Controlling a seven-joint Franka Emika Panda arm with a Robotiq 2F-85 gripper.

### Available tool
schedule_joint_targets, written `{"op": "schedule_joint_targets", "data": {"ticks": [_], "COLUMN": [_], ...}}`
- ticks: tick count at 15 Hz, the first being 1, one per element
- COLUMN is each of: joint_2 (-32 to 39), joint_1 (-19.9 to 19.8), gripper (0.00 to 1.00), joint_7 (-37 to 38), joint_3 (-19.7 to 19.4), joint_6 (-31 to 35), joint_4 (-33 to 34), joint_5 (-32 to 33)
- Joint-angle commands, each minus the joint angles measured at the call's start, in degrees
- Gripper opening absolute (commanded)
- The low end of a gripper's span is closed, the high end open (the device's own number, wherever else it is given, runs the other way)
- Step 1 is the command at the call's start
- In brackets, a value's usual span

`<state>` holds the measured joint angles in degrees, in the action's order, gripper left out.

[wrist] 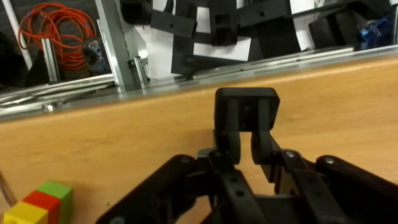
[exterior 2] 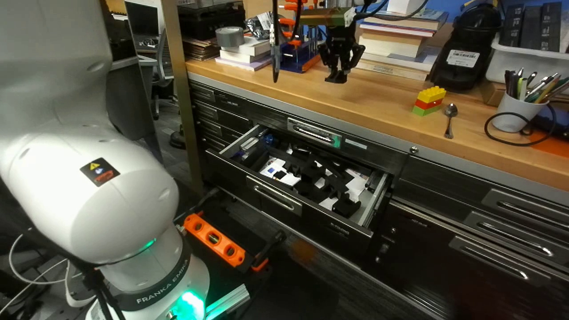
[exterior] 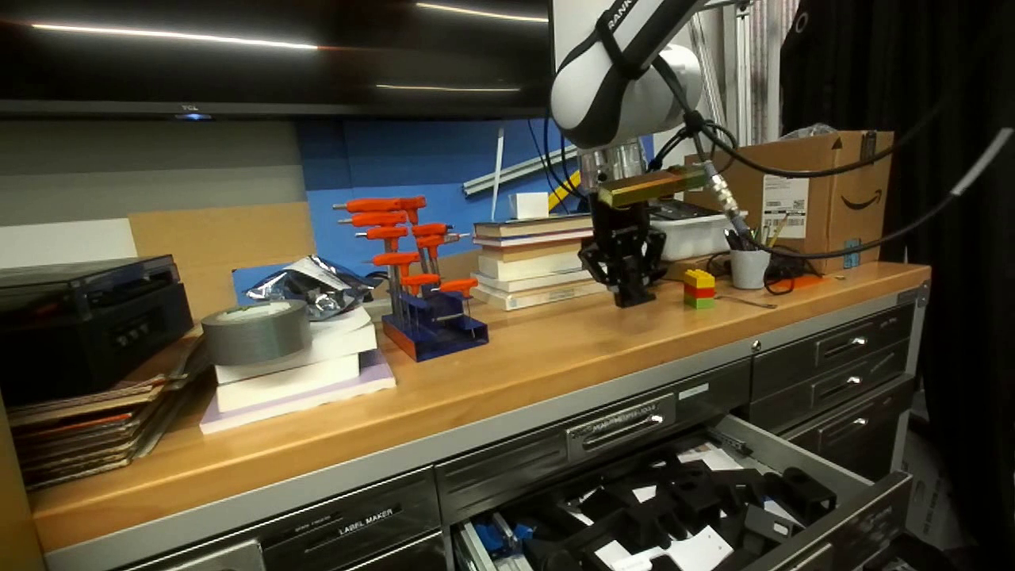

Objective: Put the black objects into the drawer then close the drawer.

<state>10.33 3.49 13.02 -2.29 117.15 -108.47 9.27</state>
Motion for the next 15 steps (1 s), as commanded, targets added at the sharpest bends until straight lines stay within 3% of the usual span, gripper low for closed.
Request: {"op": "schedule_joint_targets", "data": {"ticks": [1, 7, 11, 15], "joint_2": [-9.9, -16.5, -13.3, -8.5], "joint_1": [-0.4, -1.6, -1.5, -0.5], "gripper": [0.22, 0.22, 0.22, 0.22], "joint_7": [4.3, 7.0, 6.7, 6.1], "joint_3": [0.7, 1.1, 1.8, 3.3], "joint_6": [3.6, 11.8, 19.9, 25.7], "joint_4": [-14.4, -32.3, -36.5, -36.5], "joint_5": [-0.2, -3.3, -6.4, -10.2]}}
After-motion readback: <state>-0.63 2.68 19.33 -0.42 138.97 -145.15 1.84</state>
